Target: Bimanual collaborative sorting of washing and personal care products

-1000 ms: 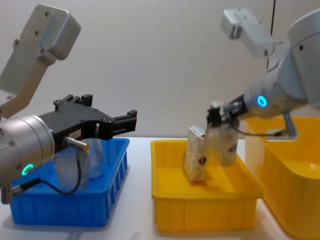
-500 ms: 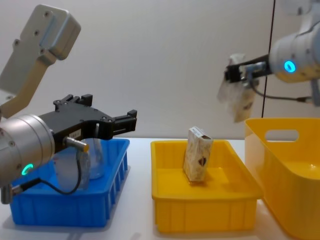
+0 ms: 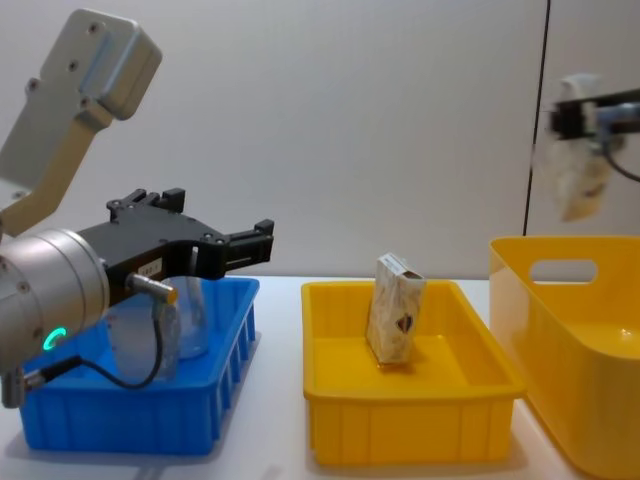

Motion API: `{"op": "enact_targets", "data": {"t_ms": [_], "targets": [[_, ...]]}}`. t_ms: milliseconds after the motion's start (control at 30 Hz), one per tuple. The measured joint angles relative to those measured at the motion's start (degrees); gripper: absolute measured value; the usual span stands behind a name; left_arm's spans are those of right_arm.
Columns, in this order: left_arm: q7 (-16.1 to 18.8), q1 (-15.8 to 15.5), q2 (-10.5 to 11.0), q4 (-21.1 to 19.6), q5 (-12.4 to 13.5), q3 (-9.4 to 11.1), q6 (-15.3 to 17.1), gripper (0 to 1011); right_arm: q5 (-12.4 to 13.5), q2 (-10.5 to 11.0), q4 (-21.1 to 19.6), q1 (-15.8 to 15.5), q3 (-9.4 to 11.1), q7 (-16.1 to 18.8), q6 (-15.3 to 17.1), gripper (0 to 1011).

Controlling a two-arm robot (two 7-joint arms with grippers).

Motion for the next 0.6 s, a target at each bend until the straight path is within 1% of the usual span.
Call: {"op": "enact_targets", "data": {"t_ms": [100, 133, 200, 300, 333, 400, 433, 467, 533, 567, 600], "targets": [[0.0, 0.0, 0.0, 0.0, 0.0, 0.0, 0.0, 1002, 0.0, -0.1, -1.3, -1.7, 1.1, -1.0, -0.1, 278], [0.0, 0.0, 0.0, 0.0, 0.0, 0.0, 0.0, 1001, -0.1, -0.2, -2.0, -2.9, 2.0, -1.7, -0.2, 275], [0.0, 0.0, 0.0, 0.0, 0.0, 0.0, 0.0, 1001, -0.1, -0.3, -2.6, -3.9, 2.8, -2.2, -0.2, 275], [0.0, 0.0, 0.0, 0.0, 0.0, 0.0, 0.0, 1001, -0.1, -0.5, -3.6, -6.7, 4.9, -3.6, -0.9, 282], [0.0, 0.0, 0.0, 0.0, 0.0, 0.0, 0.0, 1001, -0.1, -0.5, -3.6, -6.7, 4.9, -3.6, -0.9, 315], [0.0, 0.0, 0.0, 0.0, 0.0, 0.0, 0.0, 1002, 0.0, -0.6, -3.9, -8.7, 6.6, -4.4, -1.7, 388], [0.0, 0.0, 0.0, 0.0, 0.0, 0.0, 0.0, 1001, 0.1, -0.6, -3.9, -9.1, 7.0, -4.5, -2.0, 441], [0.0, 0.0, 0.0, 0.0, 0.0, 0.0, 0.0, 1002, 0.2, -0.6, -3.9, -9.5, 7.3, -4.7, -2.3, 455], [0.0, 0.0, -0.1, 0.1, 0.0, -0.1, 0.0, 1001, 0.4, -0.6, -3.9, -10.6, 8.3, -4.9, -2.9, 544], [0.0, 0.0, -0.1, 0.1, 0.0, -0.2, 0.1, 1001, 0.4, -0.6, -3.8, -10.8, 8.5, -4.9, -3.2, 544], [0.1, 0.0, -0.2, 0.1, 0.0, -0.2, 0.1, 1001, 0.5, -0.6, -3.8, -11.2, 8.9, -4.9, -3.4, 588]]}}
